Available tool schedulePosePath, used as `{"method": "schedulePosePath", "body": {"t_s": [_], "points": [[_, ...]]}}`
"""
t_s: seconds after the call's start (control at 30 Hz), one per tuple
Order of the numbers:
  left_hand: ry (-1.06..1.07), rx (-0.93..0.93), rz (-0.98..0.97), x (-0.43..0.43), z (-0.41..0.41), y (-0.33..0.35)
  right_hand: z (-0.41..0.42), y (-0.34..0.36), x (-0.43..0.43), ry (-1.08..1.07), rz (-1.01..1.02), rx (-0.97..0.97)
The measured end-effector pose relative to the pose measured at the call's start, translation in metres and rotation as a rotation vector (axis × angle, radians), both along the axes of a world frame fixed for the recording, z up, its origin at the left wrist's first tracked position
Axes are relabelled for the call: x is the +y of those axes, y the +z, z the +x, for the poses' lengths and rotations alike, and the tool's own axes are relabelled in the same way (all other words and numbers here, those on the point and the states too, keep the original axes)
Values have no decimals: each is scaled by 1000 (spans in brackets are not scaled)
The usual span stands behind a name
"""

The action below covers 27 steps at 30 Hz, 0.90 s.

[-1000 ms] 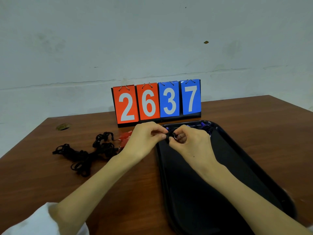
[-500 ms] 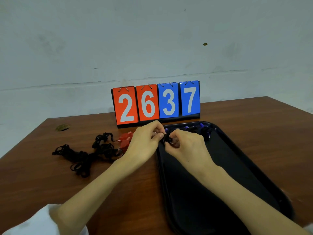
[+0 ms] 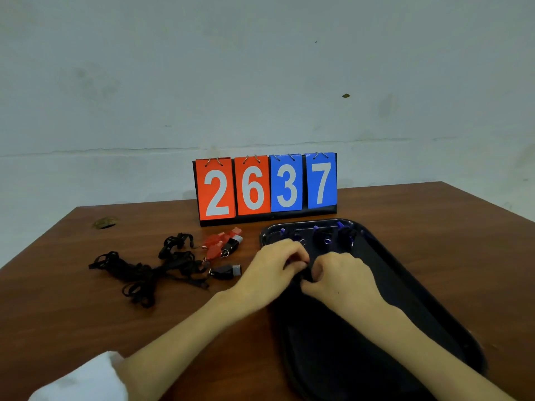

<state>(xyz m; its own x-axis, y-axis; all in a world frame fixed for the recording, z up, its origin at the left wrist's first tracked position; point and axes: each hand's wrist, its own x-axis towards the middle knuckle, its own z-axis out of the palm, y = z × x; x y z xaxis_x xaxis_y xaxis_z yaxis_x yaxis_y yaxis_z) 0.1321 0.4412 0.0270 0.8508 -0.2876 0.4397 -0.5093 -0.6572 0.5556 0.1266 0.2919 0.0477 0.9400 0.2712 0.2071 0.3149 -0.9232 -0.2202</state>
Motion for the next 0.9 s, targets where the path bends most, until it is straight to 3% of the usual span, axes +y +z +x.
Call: {"method": "schedulePosePath", "body": {"t_s": [0.2, 0.53, 0.63, 0.77, 0.9], "points": [[136, 34, -58, 19, 4, 16, 3, -8, -8, -157, 34, 23], [399, 125, -106, 99, 21, 72, -7, -2, -6, -151, 6, 30], [345, 321, -7, 120, 17, 78, -9, -2, -4, -113, 51, 19], [234, 516, 268, 125, 14, 72, -10, -3, 3, -72, 57, 19], [195, 581, 499, 117, 20, 58, -10, -7, 12, -47, 37, -18]]}}
